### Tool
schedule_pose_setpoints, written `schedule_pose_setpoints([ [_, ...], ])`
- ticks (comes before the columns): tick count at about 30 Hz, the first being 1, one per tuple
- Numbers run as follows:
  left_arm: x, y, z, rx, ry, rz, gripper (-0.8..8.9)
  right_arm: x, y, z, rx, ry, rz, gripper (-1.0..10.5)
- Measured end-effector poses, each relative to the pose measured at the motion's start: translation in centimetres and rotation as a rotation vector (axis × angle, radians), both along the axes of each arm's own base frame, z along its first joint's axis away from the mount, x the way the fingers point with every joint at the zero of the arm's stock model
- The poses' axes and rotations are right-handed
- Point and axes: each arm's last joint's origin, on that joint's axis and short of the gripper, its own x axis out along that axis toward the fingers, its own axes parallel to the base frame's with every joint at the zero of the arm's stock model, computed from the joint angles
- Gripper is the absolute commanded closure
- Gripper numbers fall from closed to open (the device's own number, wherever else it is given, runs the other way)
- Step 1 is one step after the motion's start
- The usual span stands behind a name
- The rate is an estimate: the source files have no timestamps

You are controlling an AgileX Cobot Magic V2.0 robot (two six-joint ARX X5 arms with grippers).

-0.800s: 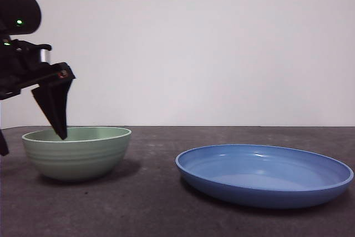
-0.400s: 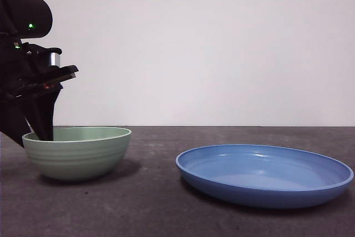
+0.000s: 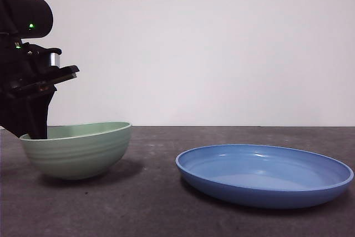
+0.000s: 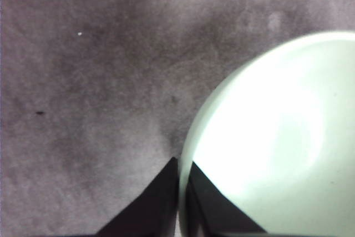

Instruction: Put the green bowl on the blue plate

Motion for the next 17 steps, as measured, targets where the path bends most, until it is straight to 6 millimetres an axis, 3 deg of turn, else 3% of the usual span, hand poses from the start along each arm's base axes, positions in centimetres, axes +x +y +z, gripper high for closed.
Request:
schedule_pose_setpoints([
  [8,-0.2,0.0,0.4,0.036,0.038,0.015,8.04,-0.1,0.0,-0.1,0.0,0.016,0.0,3.5],
  [17,-0.1,-3.2,4.6,0.061,0.021,-0.053,8.04,-0.2,0.0,-0.3,0.0,0.033,0.0,3.5],
])
